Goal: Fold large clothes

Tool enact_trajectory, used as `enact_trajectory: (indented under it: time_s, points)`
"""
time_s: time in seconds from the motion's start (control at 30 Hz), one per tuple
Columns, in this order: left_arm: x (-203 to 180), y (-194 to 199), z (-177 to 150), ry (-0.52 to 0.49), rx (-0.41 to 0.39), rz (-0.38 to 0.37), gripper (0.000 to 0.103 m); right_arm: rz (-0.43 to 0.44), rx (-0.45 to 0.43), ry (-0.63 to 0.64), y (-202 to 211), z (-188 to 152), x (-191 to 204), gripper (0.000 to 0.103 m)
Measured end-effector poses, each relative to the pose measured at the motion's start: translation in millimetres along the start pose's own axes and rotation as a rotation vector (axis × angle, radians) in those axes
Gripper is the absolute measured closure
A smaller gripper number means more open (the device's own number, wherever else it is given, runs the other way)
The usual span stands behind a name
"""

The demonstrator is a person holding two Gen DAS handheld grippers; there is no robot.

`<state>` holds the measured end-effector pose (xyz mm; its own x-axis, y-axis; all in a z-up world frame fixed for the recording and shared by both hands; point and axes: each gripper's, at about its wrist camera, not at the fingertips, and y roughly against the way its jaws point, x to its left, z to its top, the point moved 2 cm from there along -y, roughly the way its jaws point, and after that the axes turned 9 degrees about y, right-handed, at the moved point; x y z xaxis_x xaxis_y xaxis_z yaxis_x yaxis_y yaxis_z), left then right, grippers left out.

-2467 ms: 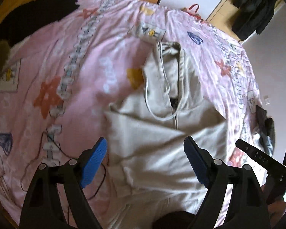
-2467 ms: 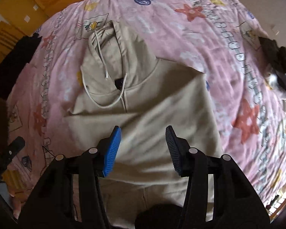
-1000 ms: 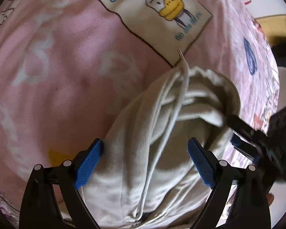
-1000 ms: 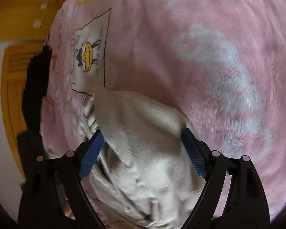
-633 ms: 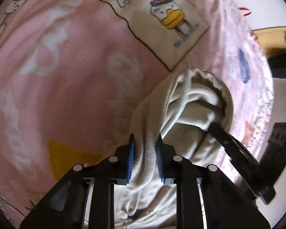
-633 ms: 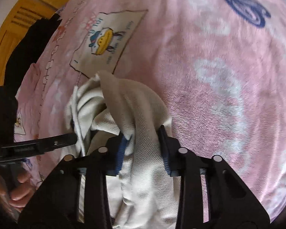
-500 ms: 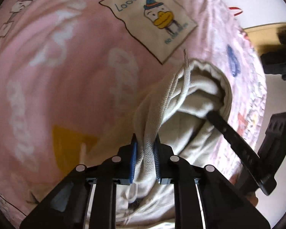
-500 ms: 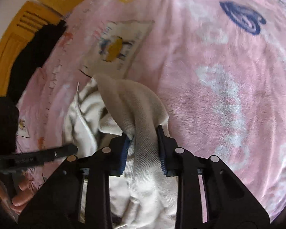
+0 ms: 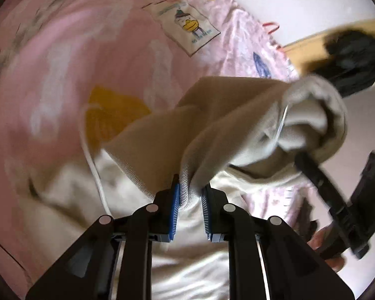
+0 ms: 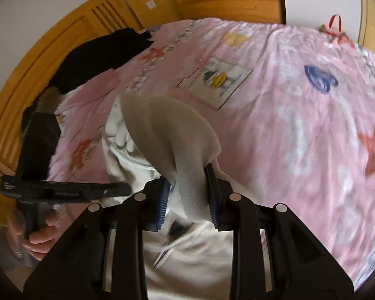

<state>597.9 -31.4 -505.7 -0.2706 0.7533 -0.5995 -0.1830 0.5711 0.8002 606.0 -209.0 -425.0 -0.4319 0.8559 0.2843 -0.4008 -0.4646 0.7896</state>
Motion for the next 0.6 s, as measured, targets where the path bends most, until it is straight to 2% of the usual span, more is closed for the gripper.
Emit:
enact_trajectory:
  time_s: [0.07,0.13,0.27,0.47,0.53,0.6]
  points:
    - [15,0,-20,0.043,-0.002,-0.036,0.087,0.0,0.016,0.021,3,-29,19,0.077]
    - [30,3,-47,0.019,-0.018,0.007,0.087,-0.01,0.029,0.037,2,-57,38,0.077]
    - [54,7,-95,-0.103,-0.049,0.125,0.087,-0.051,0.064,0.039,-6,-120,67,0.074]
    - [74,-7,-149,-0.362,-0.103,0.303,0.086,-0.142,0.148,0.004,-28,-192,80,0.072]
    - [80,-13,-161,-0.419,-0.109,0.33,0.085,-0.158,0.173,-0.03,-32,-211,81,0.065]
    - [86,-11,-172,-0.458,-0.115,0.347,0.083,-0.167,0.192,-0.059,-30,-220,82,0.044]
